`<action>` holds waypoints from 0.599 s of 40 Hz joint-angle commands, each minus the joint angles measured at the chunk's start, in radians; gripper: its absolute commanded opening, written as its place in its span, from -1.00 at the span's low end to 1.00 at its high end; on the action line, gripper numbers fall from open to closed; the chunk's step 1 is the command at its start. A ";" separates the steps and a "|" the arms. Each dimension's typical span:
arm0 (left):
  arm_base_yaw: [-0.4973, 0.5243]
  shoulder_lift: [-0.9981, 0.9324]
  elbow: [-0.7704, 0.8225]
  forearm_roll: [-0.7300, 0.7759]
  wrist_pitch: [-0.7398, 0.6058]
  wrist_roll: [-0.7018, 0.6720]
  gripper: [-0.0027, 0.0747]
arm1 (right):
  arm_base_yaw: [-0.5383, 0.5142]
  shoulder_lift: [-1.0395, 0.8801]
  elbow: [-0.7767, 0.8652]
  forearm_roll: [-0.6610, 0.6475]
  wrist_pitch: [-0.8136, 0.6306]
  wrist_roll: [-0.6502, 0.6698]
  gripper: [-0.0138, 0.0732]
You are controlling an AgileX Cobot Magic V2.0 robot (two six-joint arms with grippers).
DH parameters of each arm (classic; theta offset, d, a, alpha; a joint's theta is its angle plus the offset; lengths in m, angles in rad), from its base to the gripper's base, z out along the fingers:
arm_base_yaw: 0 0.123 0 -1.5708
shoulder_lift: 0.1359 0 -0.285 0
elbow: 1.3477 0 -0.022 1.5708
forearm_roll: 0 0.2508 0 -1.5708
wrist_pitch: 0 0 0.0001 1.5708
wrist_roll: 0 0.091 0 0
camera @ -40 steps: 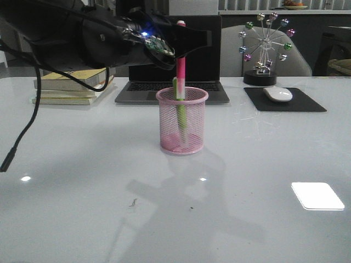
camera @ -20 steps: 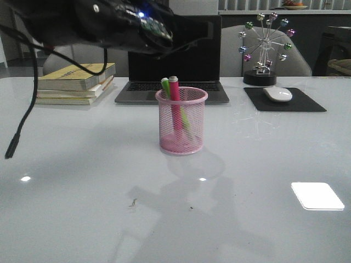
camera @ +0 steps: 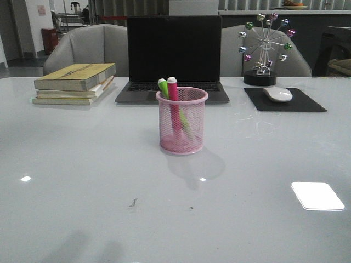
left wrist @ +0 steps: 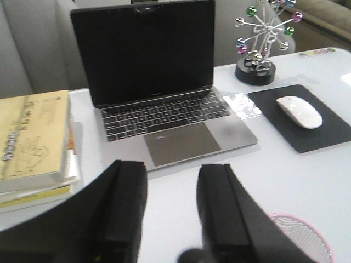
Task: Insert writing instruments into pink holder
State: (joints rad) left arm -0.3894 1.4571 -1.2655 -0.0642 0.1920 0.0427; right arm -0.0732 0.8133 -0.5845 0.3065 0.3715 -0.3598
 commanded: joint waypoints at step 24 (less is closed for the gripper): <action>0.233 -0.543 0.476 0.013 -0.029 -0.007 -0.29 | -0.006 -0.004 -0.027 0.002 -0.068 -0.007 0.17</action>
State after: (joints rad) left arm -0.1596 0.9799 -0.8180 -0.0364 0.2407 0.0442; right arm -0.0732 0.8133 -0.5845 0.3065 0.3715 -0.3598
